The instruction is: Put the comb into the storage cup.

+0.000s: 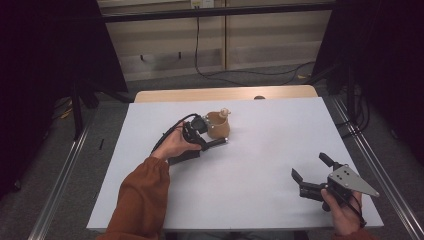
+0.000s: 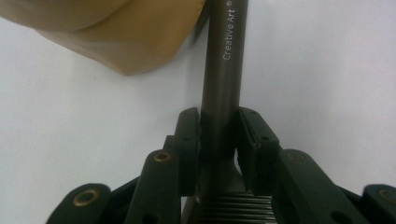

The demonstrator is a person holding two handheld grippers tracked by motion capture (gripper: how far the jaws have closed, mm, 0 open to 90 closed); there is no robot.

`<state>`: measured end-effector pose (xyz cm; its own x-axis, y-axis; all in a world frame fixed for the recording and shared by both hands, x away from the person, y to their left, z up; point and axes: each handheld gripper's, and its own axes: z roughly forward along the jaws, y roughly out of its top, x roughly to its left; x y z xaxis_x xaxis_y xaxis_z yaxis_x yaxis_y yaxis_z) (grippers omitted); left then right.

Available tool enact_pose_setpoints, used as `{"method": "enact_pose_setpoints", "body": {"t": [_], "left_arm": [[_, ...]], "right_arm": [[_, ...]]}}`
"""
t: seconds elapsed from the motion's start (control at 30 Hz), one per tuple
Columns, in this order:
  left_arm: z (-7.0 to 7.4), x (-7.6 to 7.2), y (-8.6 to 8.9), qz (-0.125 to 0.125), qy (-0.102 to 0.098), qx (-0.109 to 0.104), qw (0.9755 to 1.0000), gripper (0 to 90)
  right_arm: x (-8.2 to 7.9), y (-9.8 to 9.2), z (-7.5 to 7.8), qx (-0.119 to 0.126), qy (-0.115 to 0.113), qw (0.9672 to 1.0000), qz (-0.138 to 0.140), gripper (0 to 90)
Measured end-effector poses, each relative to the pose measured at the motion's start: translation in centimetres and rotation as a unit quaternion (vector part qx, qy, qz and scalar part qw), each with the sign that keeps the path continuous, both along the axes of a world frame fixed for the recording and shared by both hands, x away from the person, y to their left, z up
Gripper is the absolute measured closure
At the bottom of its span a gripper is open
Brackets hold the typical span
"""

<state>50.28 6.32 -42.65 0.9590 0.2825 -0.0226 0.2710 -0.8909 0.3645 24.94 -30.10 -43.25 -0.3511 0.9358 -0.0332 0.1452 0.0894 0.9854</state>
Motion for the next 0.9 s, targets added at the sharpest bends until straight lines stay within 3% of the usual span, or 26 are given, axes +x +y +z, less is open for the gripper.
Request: {"method": "enact_pose_setpoints", "body": {"t": [0.33, 0.9], "left_arm": [[0.16, 0.12, -0.03, -0.018, 0.009, 0.005, 0.9998, 71.9], [0.31, -0.02, 0.09, -0.001, 0.024, -0.021, 0.9995, 72.9]], "right_arm": [[0.01, -0.02, 0.00, 0.000, 0.001, 1.0000, 0.000, 0.0], [0.02, -0.10, 0.02, 0.001, -0.002, 1.0000, -0.002, 0.0]]}}
